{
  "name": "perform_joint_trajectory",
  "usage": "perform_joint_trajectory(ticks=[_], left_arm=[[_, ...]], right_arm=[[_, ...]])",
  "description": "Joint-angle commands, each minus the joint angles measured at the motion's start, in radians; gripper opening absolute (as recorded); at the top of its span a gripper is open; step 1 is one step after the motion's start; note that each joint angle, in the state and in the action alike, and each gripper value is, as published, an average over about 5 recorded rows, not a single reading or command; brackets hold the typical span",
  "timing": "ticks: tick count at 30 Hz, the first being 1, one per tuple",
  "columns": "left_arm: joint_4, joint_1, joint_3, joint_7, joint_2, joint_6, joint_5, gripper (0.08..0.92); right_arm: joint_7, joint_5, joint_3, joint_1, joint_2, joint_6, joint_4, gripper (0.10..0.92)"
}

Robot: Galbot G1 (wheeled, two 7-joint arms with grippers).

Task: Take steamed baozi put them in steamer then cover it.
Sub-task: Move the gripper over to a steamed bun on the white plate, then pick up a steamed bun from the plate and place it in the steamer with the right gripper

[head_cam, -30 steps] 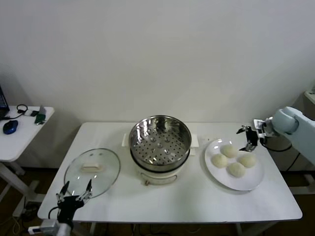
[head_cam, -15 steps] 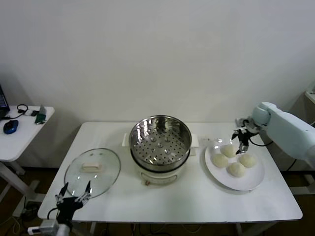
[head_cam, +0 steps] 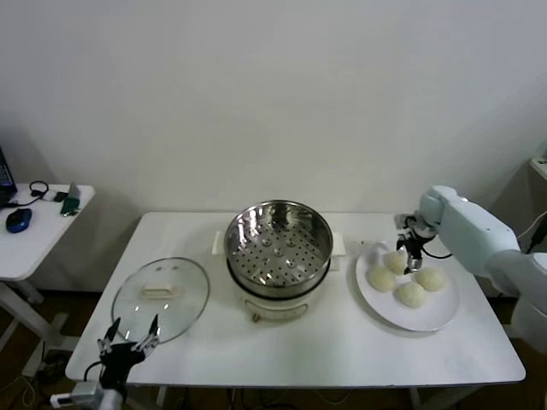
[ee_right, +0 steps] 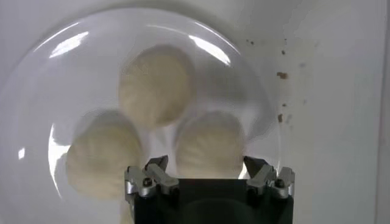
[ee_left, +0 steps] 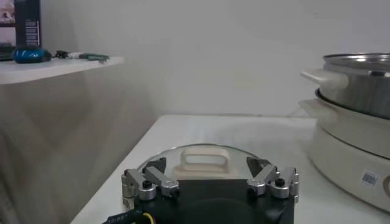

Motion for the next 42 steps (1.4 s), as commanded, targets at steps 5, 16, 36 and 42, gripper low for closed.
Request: perform_joint_trajectory(ticks=[5,16,36,42], left_arm=[[0.004,0.003,0.003,-0.003,0.002,-0.004,-0.005,0.823],[-0.002,0.005,0.005,-0.004,-0.002,-0.006,-0.003,0.823],[-0.020,0.004,0.005,-0.003,0.007,-0.019,0.035,0.823],[-0.029,0.000,0.006,-0.001,0.007,-0.011,0.028,0.823]], right_arm=[[0.017,-0.041,0.039,-0.006,0.049,0.037,-0.077,0.696],[0.000,0.117,-0.145,0.174,-0.065,0.034,0.168,0.679],[0.088,0.273,-0.590,0.810,0.066,0.264,1.070,0.662],[0.183,0.032,-0.592,0.614,0.175,0.361,0.851,0.662]])
